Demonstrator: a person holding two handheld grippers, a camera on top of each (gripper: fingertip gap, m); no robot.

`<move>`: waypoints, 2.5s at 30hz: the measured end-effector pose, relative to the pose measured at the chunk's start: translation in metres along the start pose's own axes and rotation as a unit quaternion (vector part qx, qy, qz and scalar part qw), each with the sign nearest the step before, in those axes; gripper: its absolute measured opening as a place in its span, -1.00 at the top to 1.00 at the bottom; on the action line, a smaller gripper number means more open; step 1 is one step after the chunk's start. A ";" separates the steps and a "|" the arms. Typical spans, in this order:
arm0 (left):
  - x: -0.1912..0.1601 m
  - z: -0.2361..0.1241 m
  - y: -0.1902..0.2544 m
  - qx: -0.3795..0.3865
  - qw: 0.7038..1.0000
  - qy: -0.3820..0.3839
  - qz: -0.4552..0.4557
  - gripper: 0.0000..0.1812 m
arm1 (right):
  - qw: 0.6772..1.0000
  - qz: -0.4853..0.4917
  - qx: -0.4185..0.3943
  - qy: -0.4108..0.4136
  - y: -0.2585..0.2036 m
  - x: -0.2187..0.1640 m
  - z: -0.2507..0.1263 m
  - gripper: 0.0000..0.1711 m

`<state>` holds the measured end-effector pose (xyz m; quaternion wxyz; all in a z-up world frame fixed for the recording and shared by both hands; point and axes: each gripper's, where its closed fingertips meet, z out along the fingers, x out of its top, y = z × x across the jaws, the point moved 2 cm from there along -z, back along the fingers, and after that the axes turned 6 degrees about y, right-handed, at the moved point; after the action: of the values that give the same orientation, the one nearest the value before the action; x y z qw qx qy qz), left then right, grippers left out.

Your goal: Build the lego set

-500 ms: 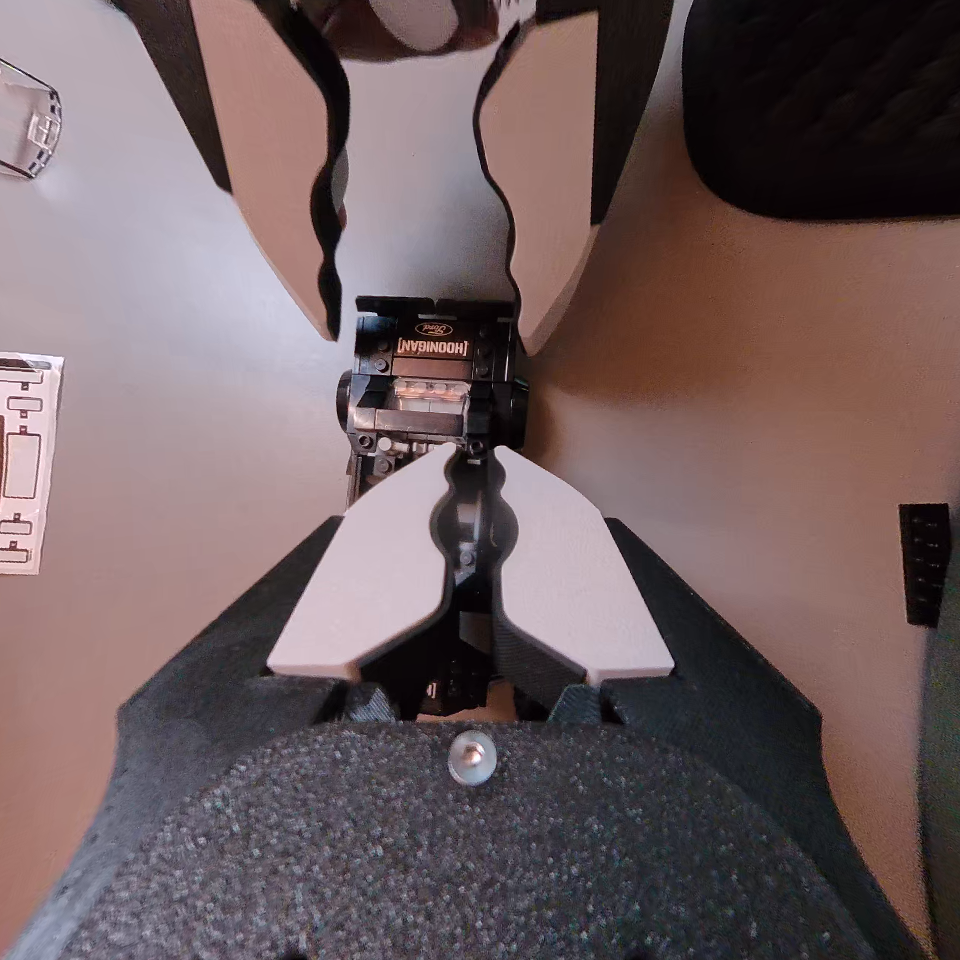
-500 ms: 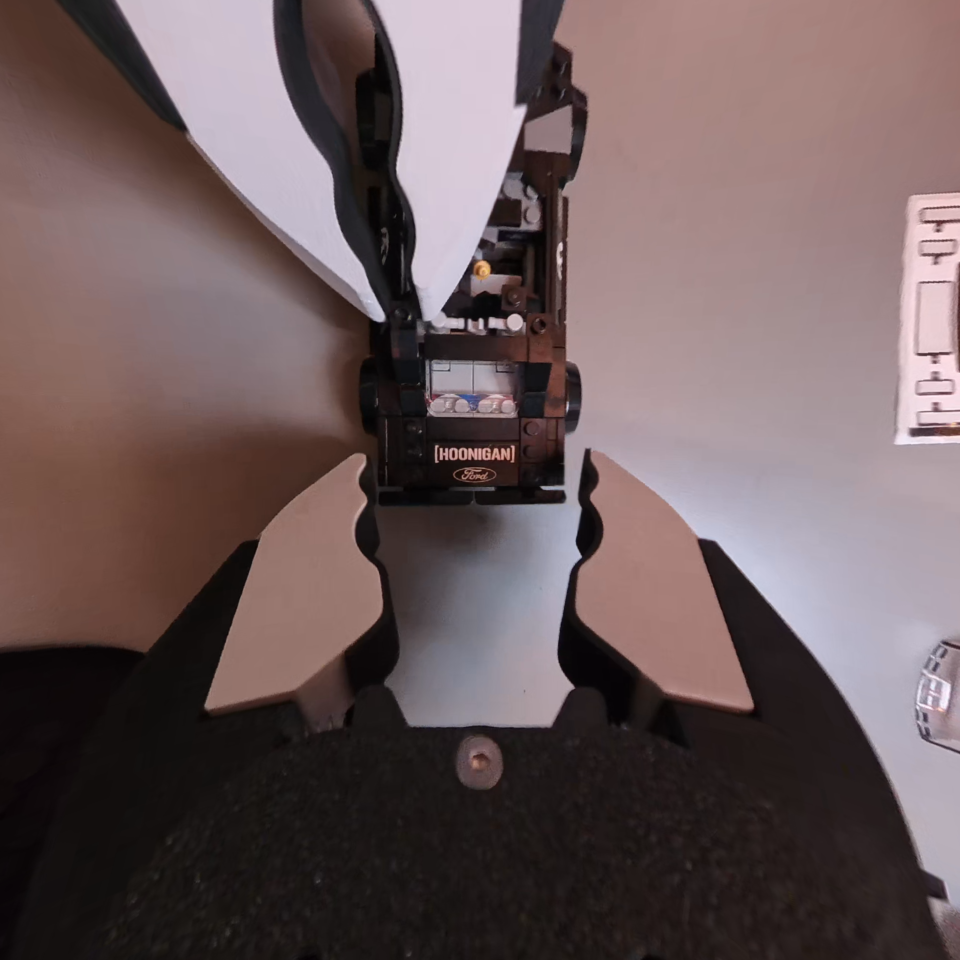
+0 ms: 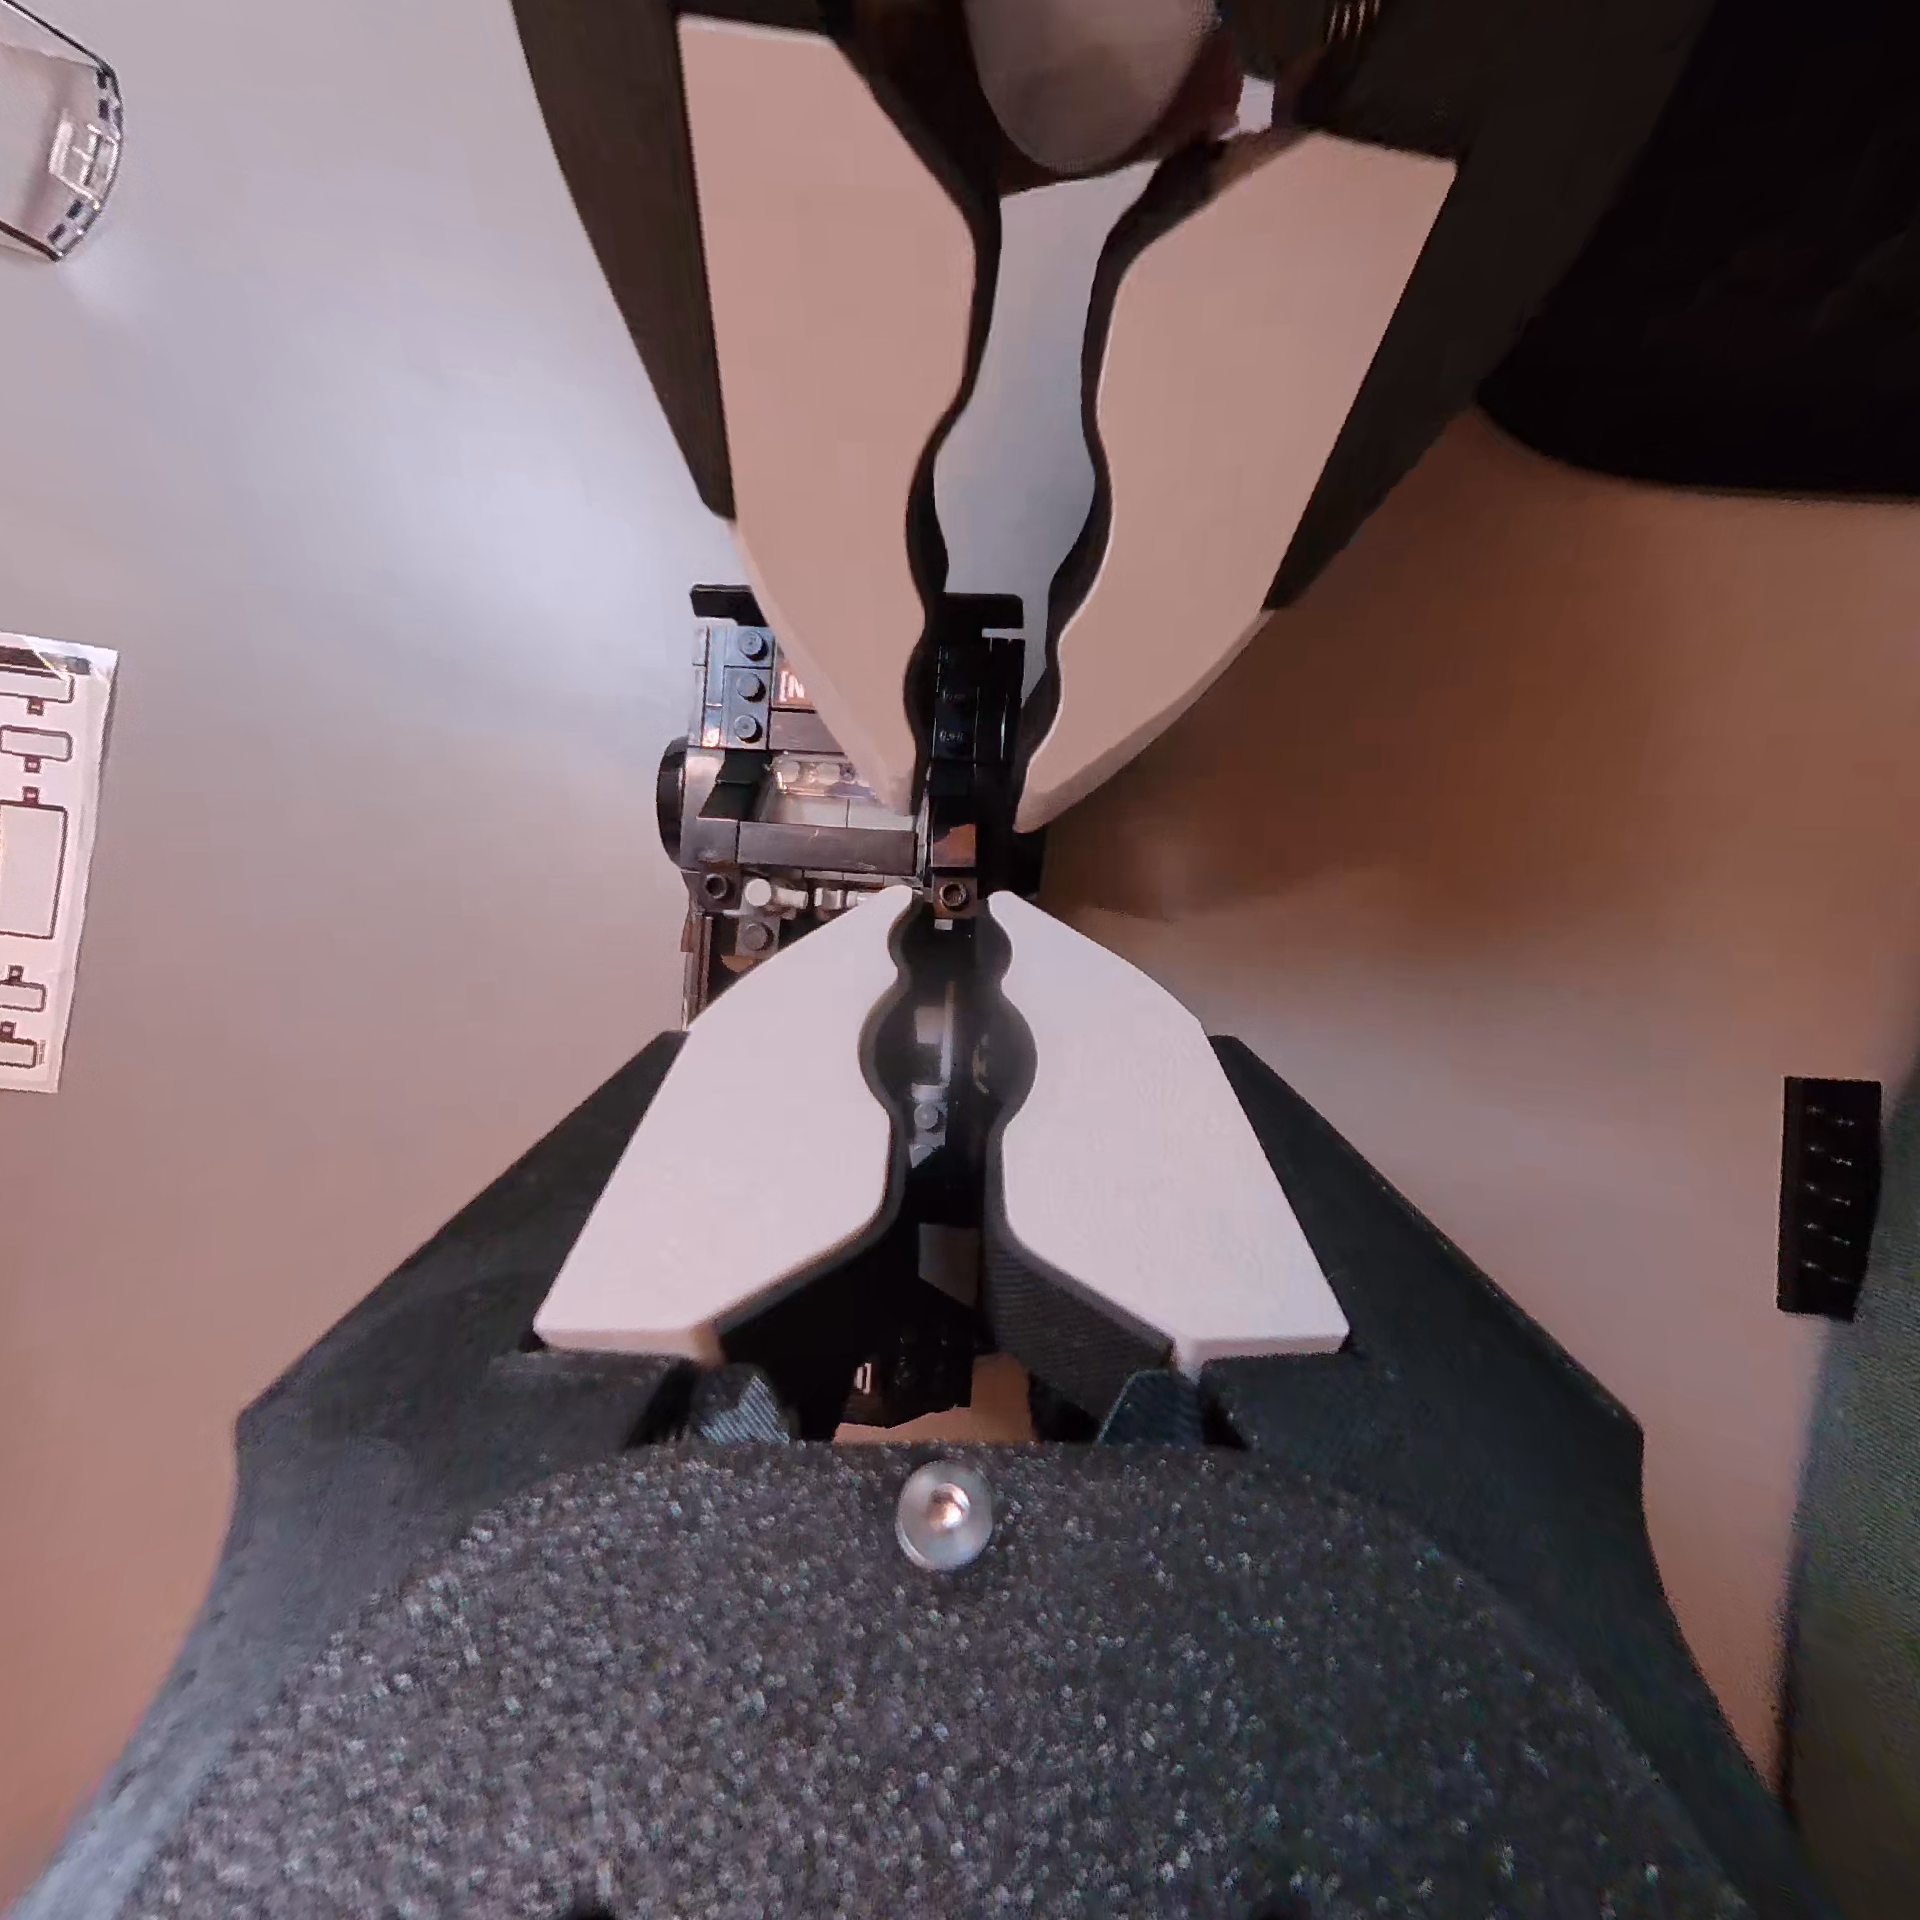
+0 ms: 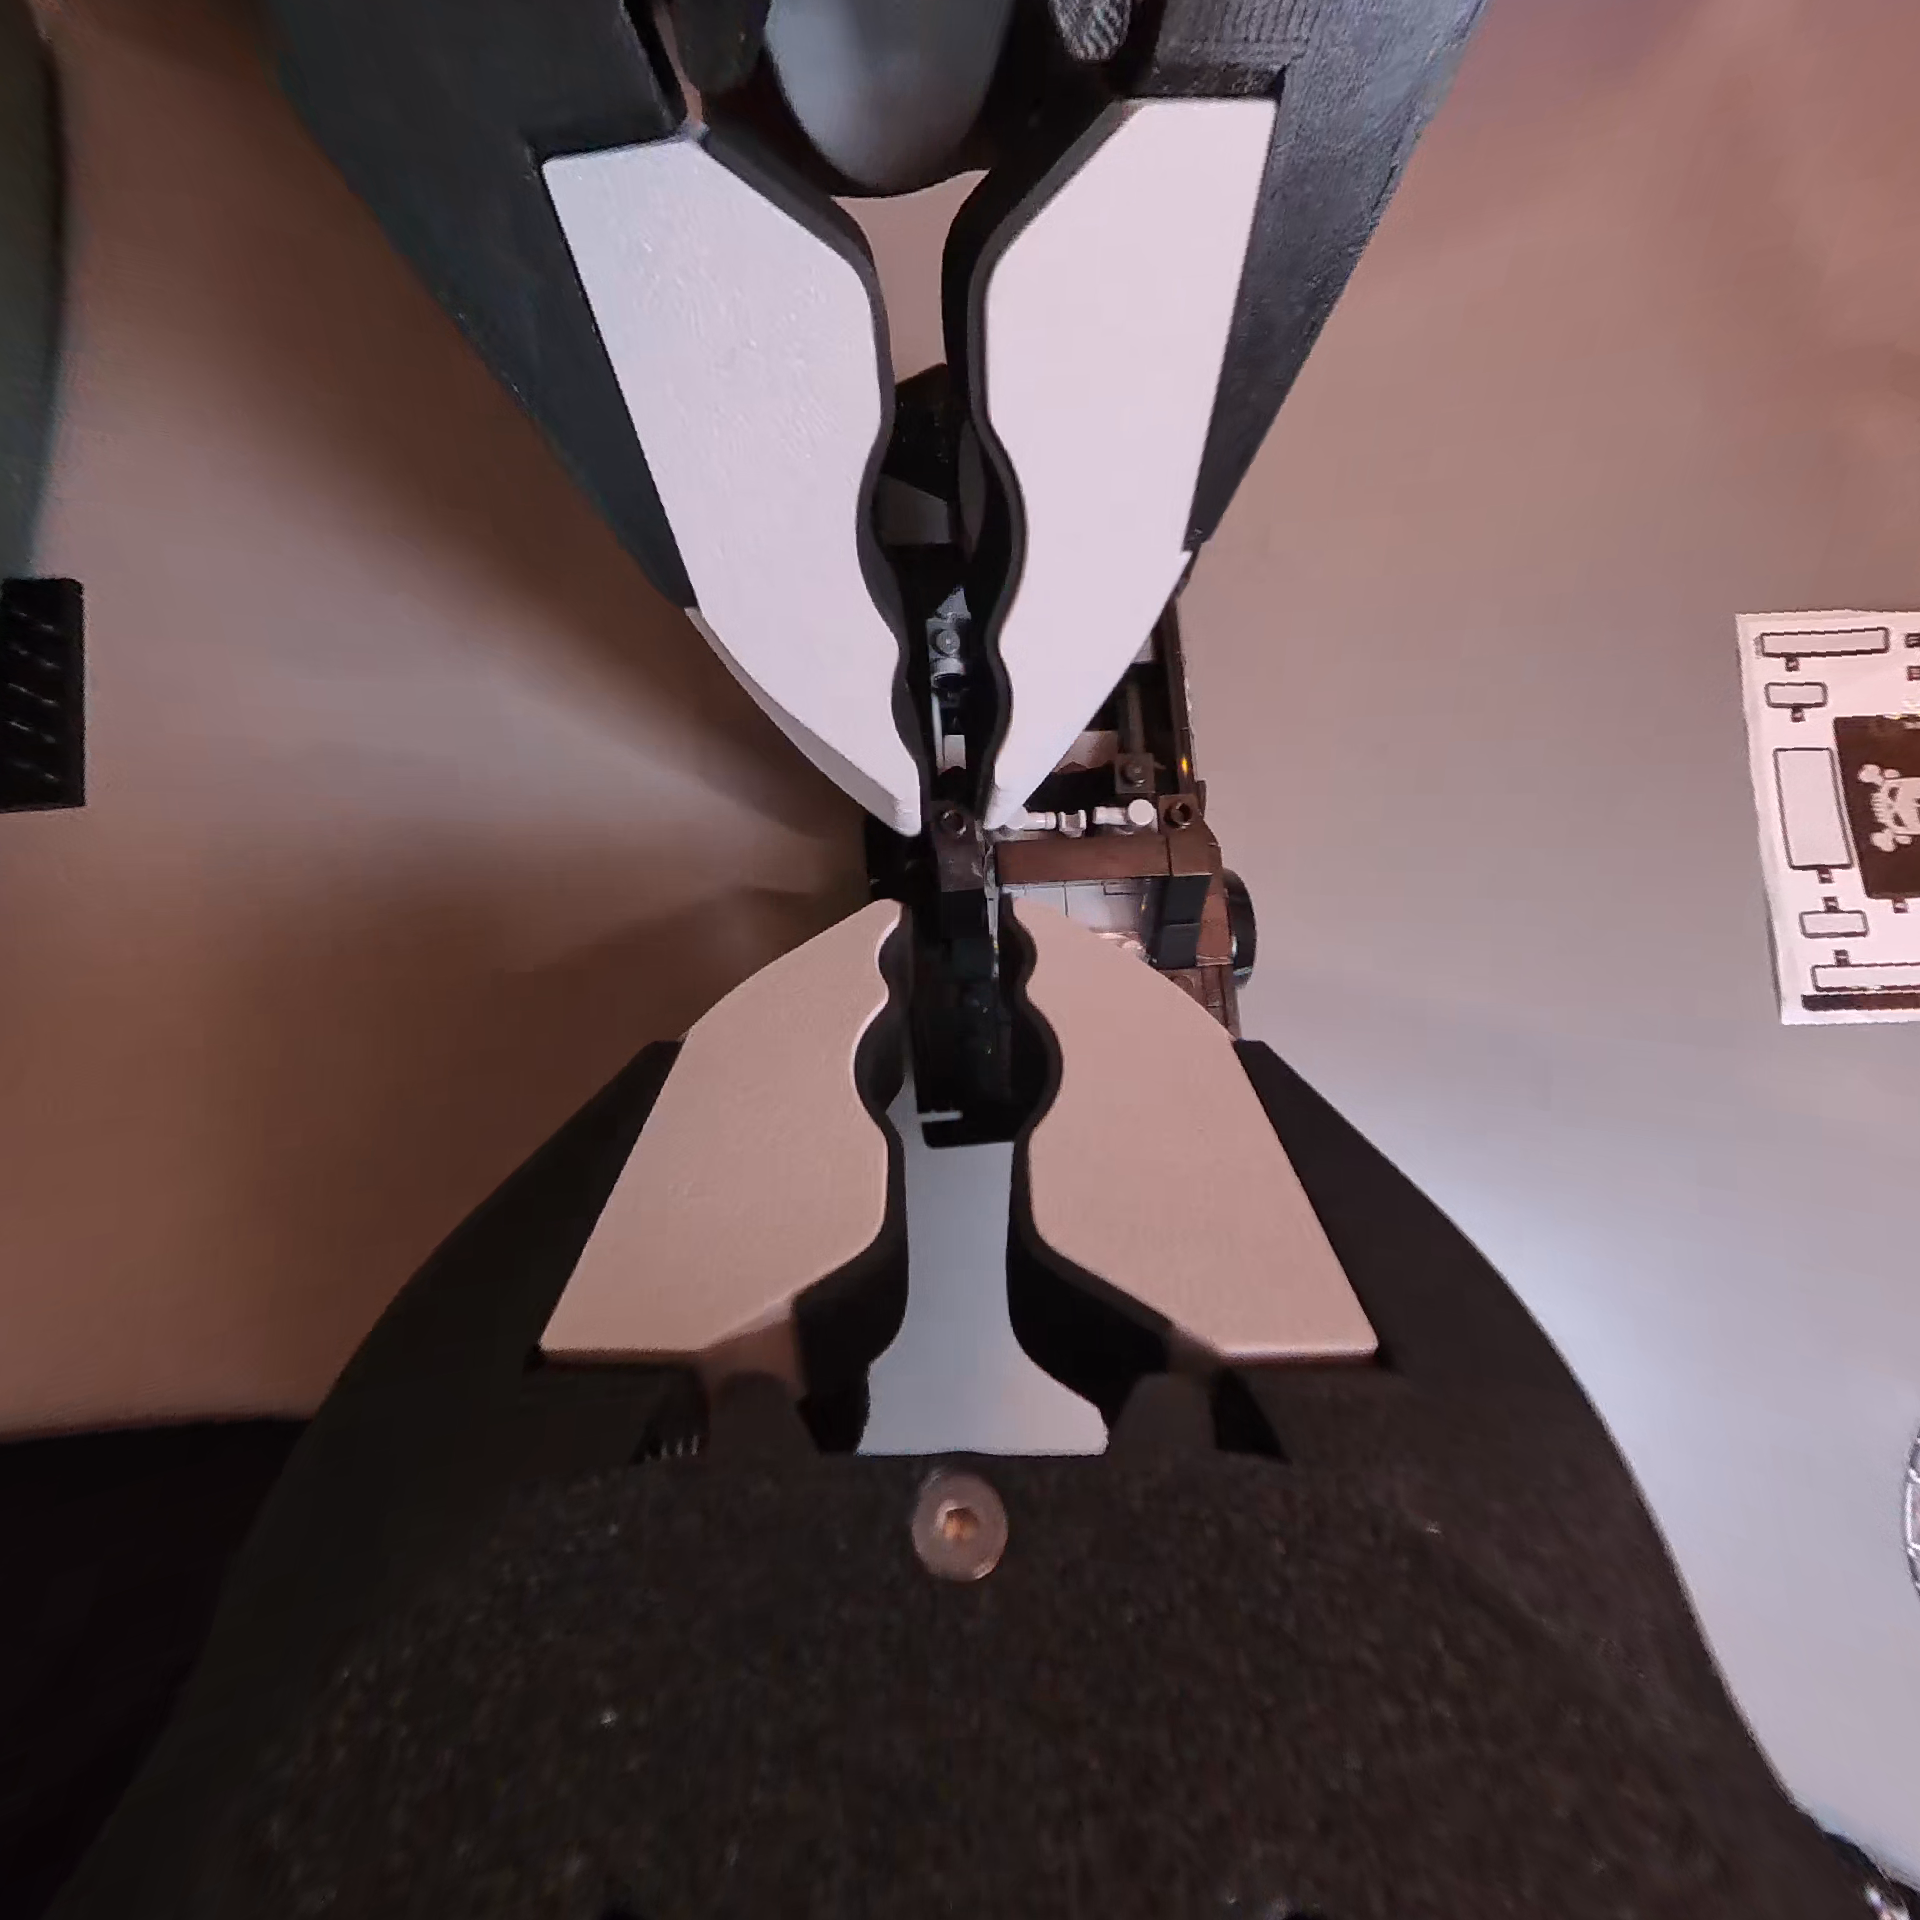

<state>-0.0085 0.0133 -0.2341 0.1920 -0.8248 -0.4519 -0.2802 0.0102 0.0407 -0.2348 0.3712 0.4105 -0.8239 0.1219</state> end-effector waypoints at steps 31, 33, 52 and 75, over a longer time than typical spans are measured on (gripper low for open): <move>0.003 0.016 -0.032 -0.026 0.999 0.022 -0.039 0.39 | 0.999 -0.014 -0.028 -0.030 0.015 0.000 0.001 0.91; 0.002 0.016 -0.033 -0.025 0.998 0.025 -0.042 0.42 | 0.999 -0.013 -0.027 -0.030 0.015 0.000 0.002 0.91; 0.003 0.015 -0.019 -0.041 0.999 0.016 -0.024 0.41 | 1.000 -0.009 -0.001 0.002 0.009 -0.003 0.000 0.76; 0.006 0.014 -0.009 -0.069 0.997 0.000 -0.024 0.42 | 0.998 -0.029 -0.029 0.049 -0.010 0.002 -0.007 0.92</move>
<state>-0.0094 0.0291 -0.2406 0.1279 -0.8251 -0.4514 -0.3148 0.0209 0.0365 -0.2291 0.4262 0.4165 -0.7958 0.1074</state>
